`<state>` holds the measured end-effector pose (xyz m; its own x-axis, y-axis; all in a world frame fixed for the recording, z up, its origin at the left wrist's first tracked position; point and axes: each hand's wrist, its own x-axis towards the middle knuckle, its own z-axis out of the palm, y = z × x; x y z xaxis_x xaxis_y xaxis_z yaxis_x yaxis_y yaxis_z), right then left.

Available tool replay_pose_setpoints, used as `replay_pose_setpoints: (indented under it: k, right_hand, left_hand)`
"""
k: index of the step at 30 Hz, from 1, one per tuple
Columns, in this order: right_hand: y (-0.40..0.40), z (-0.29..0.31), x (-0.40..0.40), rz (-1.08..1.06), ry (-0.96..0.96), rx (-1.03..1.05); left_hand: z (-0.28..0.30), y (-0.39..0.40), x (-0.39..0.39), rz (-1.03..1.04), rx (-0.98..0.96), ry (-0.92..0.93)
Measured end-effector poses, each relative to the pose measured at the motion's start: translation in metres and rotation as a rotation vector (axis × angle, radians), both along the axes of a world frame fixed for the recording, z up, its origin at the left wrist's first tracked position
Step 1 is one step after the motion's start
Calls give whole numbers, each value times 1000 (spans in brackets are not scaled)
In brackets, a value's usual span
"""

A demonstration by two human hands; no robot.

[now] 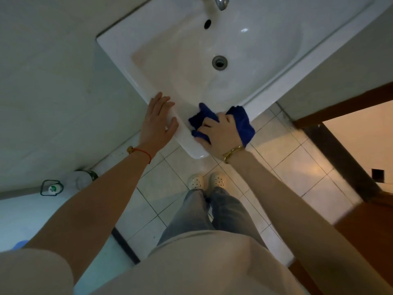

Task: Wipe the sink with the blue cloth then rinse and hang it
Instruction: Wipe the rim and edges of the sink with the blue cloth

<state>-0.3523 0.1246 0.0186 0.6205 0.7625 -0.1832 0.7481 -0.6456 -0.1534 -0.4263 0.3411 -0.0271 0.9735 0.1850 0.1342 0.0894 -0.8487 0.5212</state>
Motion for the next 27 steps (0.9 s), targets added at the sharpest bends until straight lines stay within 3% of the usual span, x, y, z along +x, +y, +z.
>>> replay_pose_setpoints:
  k: [8, 12, 19, 22, 27]
  right_hand:
    - [-45, -6, 33, -96, 20, 181]
    - [-75, -8, 78, -135, -11, 156]
    - [-124, -3, 171, -182, -67, 54]
    - [-122, -1, 178, -65, -51, 78]
    - [-118, -5, 176, 307, 57, 133]
  left_hand:
    - [10, -47, -4, 157, 29, 48]
    - [13, -104, -6, 175, -3, 50]
    - [10, -185, 35, 402, 1, 108]
    - [9, -210, 59, 535, -15, 120]
    - [8, -225, 76, 665, 18, 148]
